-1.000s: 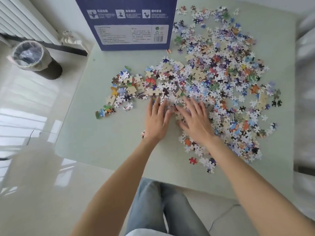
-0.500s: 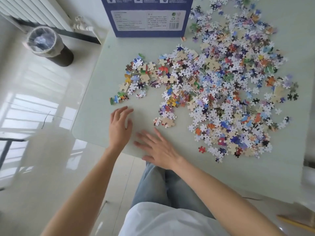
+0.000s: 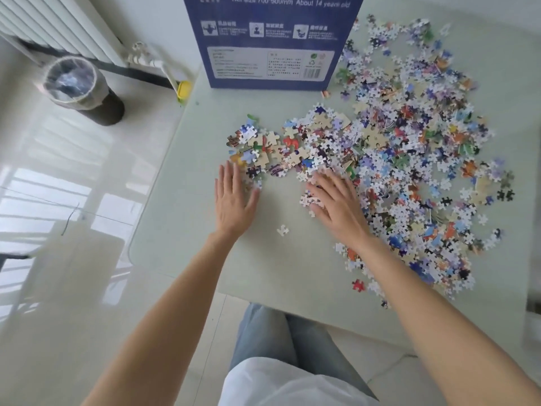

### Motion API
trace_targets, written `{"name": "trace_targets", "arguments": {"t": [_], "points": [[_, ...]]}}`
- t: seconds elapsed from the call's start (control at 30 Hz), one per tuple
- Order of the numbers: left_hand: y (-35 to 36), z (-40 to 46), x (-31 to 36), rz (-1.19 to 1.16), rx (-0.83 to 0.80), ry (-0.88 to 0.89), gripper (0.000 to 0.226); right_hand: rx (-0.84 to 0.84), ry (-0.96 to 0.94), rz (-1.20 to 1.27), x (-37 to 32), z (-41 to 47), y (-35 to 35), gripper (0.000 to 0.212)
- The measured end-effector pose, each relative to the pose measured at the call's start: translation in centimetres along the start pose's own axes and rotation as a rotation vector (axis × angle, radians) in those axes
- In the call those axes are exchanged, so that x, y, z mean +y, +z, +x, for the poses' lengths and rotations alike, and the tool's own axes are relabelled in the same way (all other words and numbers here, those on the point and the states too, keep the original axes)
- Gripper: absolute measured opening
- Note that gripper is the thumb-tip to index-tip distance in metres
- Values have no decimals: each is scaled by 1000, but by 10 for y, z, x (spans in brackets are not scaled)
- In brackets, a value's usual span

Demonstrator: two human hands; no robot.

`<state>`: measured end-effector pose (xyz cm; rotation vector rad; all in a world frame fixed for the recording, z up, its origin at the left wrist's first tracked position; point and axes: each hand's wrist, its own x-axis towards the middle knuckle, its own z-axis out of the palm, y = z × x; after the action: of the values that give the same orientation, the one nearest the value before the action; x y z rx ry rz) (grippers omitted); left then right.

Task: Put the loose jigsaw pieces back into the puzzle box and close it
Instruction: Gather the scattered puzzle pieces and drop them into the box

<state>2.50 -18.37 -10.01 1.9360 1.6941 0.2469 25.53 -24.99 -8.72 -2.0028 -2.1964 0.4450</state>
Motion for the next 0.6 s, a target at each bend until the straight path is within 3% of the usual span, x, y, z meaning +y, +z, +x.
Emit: {"name": "trace_targets", "arguments": {"t": [0.13, 0.23, 0.3, 0.43, 0.53, 0.6], "points": [[13, 18, 35, 49, -183, 219, 84, 128, 279, 122, 9, 6, -29, 64], [7, 29, 51, -1, -211, 242, 93, -59, 485, 78, 22, 23, -45, 101], [2, 33, 54, 8, -161, 171, 94, -189, 530, 60, 23, 37, -48, 113], [-6, 33, 58, 27, -119, 7, 83, -221, 444, -29, 15, 57, -44, 112], [-2, 35, 69, -56, -161, 64, 69, -195, 427, 36, 10, 62, -44, 107], [3, 38, 80, -101, -189, 98, 71, -216, 445, 111, 6, 63, -45, 103]]}}
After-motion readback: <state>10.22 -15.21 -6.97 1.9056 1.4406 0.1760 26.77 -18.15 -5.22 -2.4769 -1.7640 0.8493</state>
